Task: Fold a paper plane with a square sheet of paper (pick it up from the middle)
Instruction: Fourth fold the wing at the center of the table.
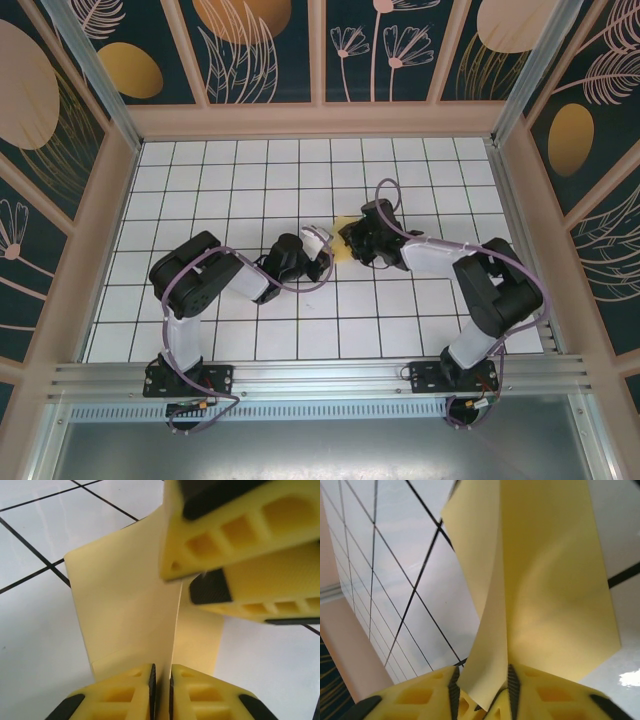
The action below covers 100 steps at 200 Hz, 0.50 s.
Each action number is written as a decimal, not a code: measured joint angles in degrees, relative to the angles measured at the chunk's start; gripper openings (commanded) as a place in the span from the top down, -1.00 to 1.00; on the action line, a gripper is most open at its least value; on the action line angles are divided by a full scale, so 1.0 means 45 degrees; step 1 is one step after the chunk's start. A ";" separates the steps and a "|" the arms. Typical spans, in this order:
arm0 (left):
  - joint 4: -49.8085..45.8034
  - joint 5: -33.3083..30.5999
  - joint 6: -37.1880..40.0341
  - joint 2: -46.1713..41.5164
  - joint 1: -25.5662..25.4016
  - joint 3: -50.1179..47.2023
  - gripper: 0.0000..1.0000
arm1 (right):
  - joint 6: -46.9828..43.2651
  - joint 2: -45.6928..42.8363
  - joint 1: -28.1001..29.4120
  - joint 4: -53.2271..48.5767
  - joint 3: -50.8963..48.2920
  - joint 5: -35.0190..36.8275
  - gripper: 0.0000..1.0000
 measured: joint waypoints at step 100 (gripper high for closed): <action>-0.0209 0.0699 -0.3895 0.0010 0.0000 0.0000 0.78 | -0.4551 -0.0816 -0.1438 0.1039 -0.1574 -0.1841 0.23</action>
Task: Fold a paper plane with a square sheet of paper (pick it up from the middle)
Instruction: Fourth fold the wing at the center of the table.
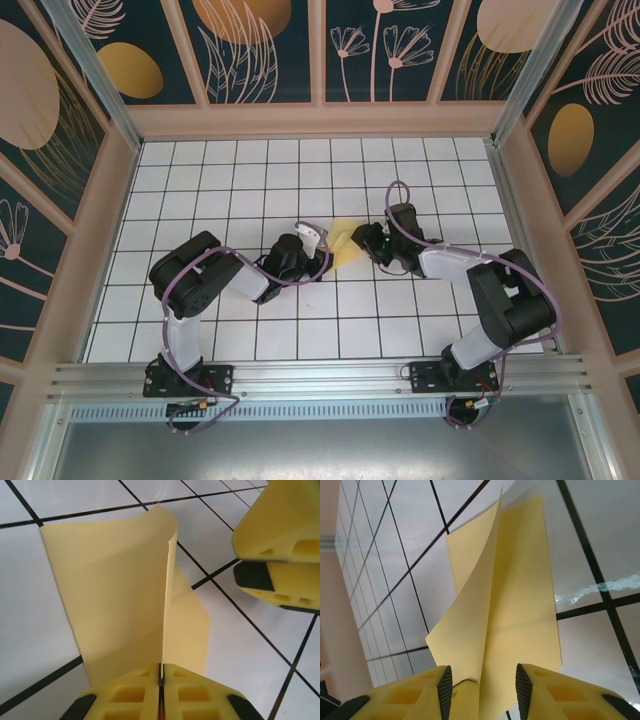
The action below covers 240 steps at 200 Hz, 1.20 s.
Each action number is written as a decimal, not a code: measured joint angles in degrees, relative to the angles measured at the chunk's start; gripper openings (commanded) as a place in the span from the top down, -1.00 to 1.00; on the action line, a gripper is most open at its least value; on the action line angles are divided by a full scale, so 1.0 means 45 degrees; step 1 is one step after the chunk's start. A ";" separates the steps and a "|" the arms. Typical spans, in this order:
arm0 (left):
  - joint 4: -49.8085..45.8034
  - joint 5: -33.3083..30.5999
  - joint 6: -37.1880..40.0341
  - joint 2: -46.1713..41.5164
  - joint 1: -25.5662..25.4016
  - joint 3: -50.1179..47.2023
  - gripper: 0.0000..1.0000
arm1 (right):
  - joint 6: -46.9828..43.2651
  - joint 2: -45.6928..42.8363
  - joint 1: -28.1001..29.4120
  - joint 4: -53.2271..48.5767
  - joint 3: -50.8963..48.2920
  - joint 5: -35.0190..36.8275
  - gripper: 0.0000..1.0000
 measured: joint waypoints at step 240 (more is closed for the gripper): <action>-0.5974 -0.0078 -0.1758 -0.0175 0.0015 0.3104 0.43 | -0.1729 0.2599 -0.0015 0.0238 0.1642 -0.1103 0.45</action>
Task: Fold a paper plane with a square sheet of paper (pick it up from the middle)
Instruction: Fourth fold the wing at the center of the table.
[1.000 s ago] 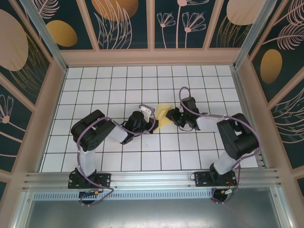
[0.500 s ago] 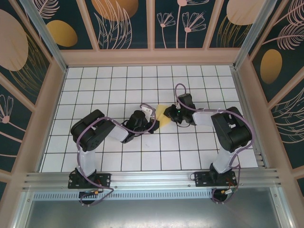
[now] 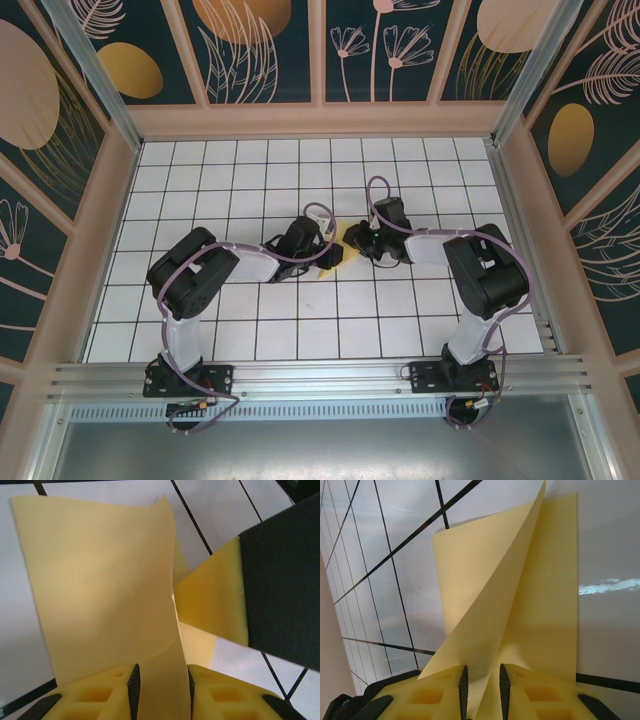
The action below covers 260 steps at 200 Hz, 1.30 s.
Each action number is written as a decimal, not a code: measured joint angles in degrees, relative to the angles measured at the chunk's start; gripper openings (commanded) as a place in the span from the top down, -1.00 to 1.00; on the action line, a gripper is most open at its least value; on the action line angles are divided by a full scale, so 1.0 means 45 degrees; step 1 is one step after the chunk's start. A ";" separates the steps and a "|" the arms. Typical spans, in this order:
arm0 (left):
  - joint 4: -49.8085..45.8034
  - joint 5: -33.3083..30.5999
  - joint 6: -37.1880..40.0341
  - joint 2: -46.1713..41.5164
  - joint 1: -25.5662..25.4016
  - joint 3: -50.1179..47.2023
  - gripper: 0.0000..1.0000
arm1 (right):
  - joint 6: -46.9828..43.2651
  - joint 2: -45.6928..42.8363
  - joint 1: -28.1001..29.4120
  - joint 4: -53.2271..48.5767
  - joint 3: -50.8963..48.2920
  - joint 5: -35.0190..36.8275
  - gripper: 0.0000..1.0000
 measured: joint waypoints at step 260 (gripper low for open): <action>0.2098 0.2399 -0.3240 -0.0335 0.1307 -0.1501 0.71 | 0.0155 0.0355 0.0136 0.1472 -0.0403 -0.1277 0.21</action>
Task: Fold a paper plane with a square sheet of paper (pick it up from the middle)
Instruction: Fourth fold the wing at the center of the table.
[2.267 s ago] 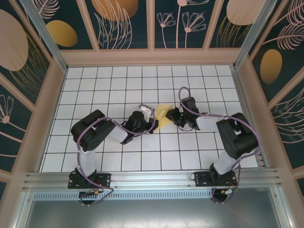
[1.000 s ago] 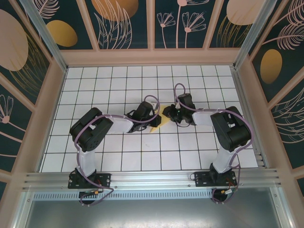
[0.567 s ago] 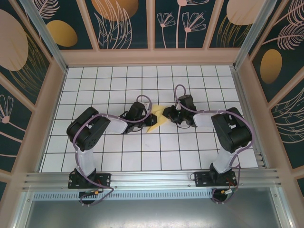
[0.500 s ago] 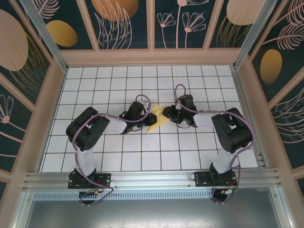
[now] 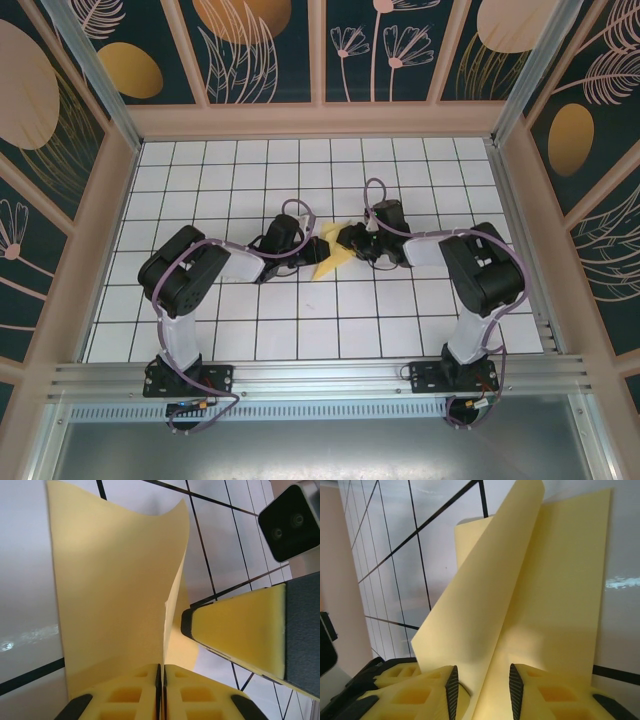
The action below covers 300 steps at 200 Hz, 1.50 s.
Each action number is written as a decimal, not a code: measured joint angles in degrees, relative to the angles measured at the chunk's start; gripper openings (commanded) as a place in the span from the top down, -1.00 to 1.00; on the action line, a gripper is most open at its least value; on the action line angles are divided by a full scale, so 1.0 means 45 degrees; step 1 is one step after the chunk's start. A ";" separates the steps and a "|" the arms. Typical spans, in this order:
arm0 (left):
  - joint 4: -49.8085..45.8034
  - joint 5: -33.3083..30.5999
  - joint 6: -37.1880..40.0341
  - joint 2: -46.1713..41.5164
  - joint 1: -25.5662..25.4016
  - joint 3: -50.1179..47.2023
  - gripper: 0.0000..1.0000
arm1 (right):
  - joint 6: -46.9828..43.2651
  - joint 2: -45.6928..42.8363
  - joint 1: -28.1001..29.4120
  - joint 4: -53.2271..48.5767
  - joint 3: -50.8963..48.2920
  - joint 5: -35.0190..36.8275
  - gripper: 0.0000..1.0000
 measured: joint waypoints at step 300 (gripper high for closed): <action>-0.0811 -0.1039 0.0350 -0.0801 0.0044 -0.0758 0.76 | 0.0243 0.1122 0.0913 -0.3007 0.2608 0.2181 0.04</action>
